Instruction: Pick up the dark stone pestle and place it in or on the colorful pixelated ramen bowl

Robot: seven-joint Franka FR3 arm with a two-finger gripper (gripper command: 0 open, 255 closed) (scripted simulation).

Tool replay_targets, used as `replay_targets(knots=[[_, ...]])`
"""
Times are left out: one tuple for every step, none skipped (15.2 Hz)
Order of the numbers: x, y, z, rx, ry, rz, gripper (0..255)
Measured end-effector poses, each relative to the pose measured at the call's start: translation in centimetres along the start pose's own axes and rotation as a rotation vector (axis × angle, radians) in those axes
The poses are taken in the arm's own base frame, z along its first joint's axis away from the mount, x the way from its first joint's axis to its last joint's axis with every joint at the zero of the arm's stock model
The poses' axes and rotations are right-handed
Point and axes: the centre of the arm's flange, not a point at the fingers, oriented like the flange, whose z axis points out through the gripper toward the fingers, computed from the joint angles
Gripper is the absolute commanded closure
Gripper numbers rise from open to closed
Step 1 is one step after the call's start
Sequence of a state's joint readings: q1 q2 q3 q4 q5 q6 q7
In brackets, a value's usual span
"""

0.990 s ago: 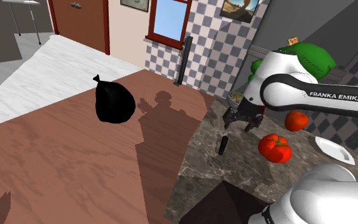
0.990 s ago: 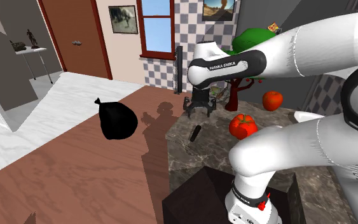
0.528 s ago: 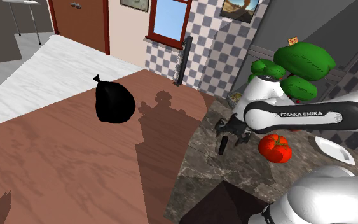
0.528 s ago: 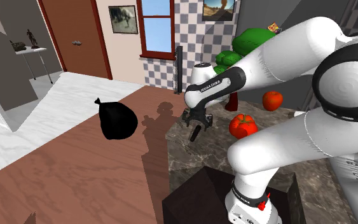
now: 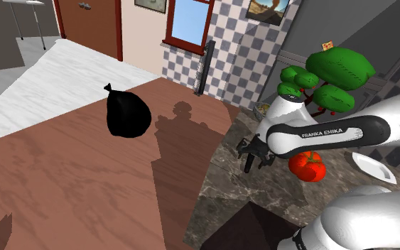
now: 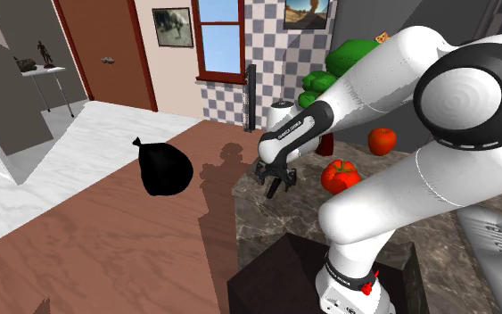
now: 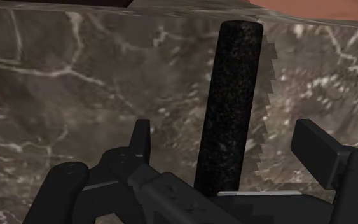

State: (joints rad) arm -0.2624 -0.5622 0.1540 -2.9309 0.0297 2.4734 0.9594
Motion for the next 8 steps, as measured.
replay_targets(knots=[[-0.01,0.00,0.10,0.000,0.000,0.000,0],[-0.01,-0.01,0.15,0.000,0.000,0.000,0],[-0.01,-0.01,0.17,0.000,0.000,0.000,0],[-0.01,-0.01,0.18,0.000,0.000,0.000,0],[-0.01,-0.01,0.19,0.000,0.000,0.000,0],[-0.01,-0.01,0.19,0.000,0.000,0.000,255],[0.03,-0.02,0.09,0.001,0.001,0.000,255],[0.04,0.00,0.08,0.000,0.001,0.001,255]])
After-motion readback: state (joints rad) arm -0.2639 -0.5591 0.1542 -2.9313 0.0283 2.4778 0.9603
